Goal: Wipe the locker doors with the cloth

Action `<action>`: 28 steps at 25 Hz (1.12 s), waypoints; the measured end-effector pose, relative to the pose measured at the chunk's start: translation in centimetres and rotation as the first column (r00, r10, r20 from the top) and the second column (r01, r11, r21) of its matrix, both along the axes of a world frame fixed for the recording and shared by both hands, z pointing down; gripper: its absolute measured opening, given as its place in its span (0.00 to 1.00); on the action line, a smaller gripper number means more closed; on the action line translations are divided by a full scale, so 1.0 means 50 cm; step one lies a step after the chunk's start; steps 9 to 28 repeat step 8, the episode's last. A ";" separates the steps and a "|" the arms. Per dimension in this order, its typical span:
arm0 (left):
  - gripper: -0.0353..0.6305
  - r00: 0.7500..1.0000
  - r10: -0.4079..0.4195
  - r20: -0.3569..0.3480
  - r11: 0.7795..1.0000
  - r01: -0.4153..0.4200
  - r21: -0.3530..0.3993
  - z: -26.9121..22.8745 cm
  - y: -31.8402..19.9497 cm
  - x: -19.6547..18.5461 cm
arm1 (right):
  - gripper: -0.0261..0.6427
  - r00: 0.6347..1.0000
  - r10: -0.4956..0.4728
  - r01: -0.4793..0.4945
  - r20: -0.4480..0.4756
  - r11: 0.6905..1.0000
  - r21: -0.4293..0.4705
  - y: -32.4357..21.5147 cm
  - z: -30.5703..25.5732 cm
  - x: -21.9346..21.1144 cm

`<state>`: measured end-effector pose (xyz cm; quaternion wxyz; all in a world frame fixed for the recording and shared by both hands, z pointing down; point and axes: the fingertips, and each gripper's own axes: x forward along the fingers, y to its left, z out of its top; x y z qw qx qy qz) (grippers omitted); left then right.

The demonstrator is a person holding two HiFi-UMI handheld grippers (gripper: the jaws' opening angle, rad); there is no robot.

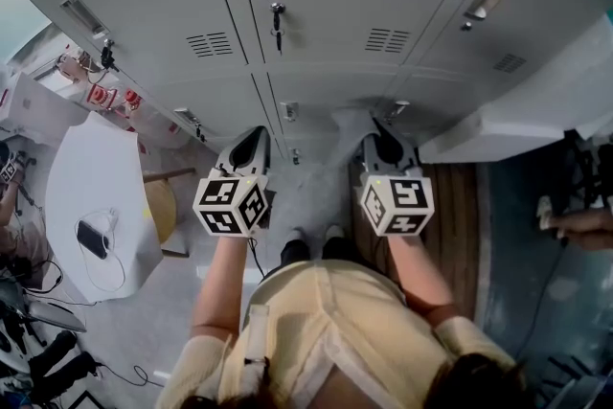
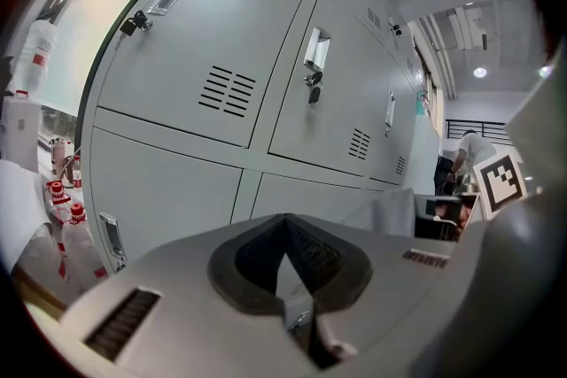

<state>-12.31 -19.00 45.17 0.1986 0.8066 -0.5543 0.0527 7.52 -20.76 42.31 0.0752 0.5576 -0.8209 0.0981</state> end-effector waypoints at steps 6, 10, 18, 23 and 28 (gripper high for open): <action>0.03 1.000 0.006 -0.005 1.000 -0.006 -0.026 0.005 0.004 0.004 | 0.05 1.000 -0.007 0.007 0.000 1.000 -0.005 0.004 0.003 -0.005; 0.03 1.000 0.006 -0.010 0.999 -0.007 -0.034 0.007 0.007 0.005 | 0.05 1.000 -0.008 0.008 0.001 1.000 -0.008 0.007 0.003 -0.006; 0.03 1.000 0.006 -0.010 0.999 -0.007 -0.034 0.007 0.007 0.005 | 0.05 1.000 -0.008 0.008 0.001 1.000 -0.008 0.007 0.003 -0.006; 0.03 1.000 0.006 -0.010 0.999 -0.007 -0.034 0.007 0.007 0.005 | 0.05 1.000 -0.008 0.008 0.001 1.000 -0.008 0.007 0.003 -0.006; 0.03 1.000 0.006 -0.010 0.999 -0.007 -0.034 0.007 0.007 0.005 | 0.05 1.000 -0.008 0.008 0.001 1.000 -0.008 0.007 0.003 -0.006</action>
